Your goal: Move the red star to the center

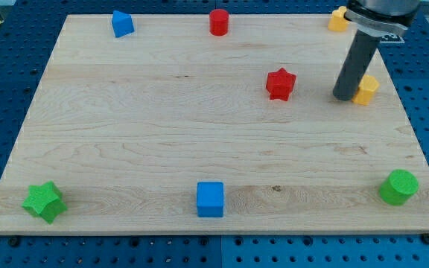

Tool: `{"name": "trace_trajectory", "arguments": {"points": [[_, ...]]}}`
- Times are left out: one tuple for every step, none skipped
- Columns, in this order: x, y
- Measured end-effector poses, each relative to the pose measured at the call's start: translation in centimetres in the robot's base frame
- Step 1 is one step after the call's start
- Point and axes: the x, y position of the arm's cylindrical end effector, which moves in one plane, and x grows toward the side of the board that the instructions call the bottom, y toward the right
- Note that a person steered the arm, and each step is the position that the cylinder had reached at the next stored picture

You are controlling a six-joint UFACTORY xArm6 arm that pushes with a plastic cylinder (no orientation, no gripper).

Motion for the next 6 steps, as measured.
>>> {"name": "trace_trajectory", "arguments": {"points": [[0.0, 0.7], [0.0, -1.4], [-0.5, -5.3], [-1.2, -9.0], [-0.4, -13.6], [2.1, -21.6]]}}
